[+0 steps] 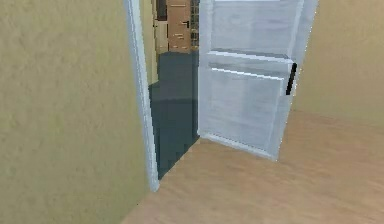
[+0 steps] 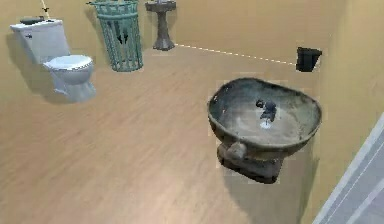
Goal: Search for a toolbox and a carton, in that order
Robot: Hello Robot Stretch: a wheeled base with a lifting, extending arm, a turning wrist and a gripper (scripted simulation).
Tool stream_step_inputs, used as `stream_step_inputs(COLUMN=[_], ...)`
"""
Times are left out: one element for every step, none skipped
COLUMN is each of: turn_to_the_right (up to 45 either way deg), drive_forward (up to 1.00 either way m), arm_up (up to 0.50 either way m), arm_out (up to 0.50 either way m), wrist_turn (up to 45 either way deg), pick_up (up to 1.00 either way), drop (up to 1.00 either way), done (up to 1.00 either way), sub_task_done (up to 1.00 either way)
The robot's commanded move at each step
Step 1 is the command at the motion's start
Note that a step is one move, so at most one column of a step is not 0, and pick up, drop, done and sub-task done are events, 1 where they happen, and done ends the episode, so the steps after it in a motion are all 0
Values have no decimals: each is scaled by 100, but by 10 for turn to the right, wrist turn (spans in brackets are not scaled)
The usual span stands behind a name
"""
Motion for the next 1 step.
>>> stream_step_inputs(turn_to_the_right=[0], drive_forward=[100], arm_up=[0], arm_out=[0], wrist_turn=[0], pick_up=[0], drop=[0], done=[0], sub_task_done=[0])
